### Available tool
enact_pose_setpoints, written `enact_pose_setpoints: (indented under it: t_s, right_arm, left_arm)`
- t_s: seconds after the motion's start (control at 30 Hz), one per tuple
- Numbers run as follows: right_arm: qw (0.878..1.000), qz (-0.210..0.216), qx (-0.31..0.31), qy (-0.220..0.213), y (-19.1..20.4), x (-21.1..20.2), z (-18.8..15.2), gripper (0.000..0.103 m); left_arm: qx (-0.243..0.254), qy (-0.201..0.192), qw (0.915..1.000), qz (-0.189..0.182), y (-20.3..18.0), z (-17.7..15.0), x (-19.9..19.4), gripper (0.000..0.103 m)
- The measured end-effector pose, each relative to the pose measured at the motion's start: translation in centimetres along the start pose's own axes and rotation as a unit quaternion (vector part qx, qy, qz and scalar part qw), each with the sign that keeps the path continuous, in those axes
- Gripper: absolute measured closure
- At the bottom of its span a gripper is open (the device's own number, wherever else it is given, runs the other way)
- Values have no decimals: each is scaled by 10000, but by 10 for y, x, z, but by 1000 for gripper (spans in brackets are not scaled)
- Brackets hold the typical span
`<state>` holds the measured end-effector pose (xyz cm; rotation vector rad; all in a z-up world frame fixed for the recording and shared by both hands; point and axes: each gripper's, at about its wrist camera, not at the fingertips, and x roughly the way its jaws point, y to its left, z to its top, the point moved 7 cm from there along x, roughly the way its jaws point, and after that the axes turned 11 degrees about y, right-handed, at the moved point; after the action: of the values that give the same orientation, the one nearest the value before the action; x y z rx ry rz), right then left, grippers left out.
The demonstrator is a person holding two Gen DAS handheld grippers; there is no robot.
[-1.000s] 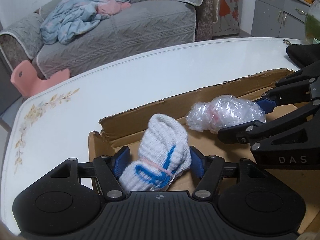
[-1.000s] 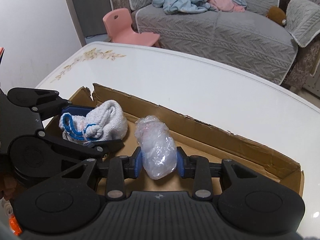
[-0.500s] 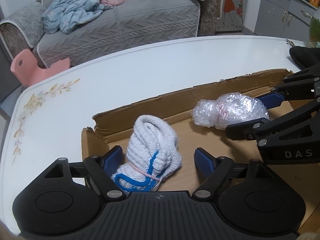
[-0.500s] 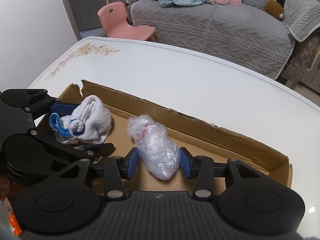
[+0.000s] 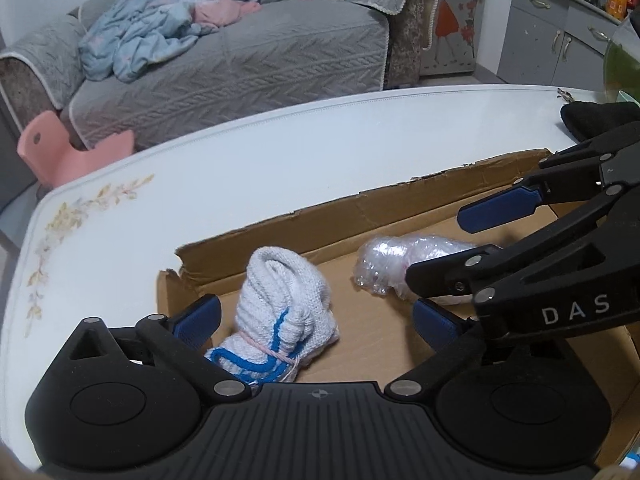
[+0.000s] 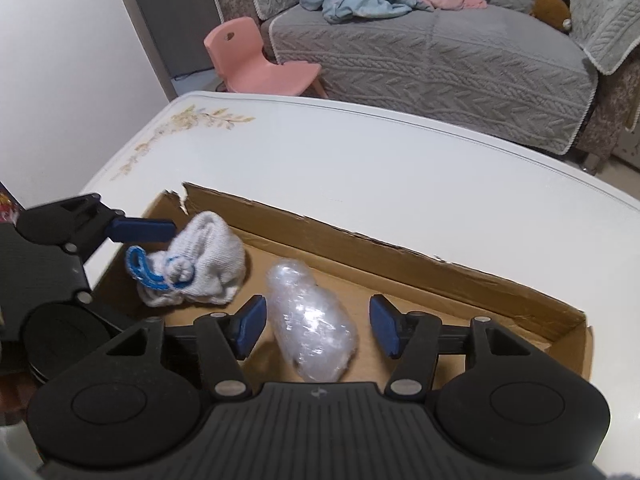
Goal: Organize objects
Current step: 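Withdraw both tools from the tray back toward the pile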
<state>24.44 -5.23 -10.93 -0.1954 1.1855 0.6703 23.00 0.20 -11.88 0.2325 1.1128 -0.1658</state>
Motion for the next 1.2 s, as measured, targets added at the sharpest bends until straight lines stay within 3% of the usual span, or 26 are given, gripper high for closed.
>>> enact_pose_setpoints:
  t_s: [0.43,0.63,1.03,1.2]
  right_arm:
    - [9999,111,26,-53,13,-14,0,48]
    - [9998,-2,56,-175,19,-31,-5,27]
    - [9985,108,-105,-527,46,-83,-28,15]
    - [9976,-9,-173,-669,42,-108,-56,10]
  left_arm:
    - [101,-99,9999,23,2,-4,-23,1]
    - [29,-259,9997,12,10,-14,-48,1]
    - [-70,-638,9979,13,34,-67,-115,1]
    - [60,-829,9965,115,38,-105,-126,1]
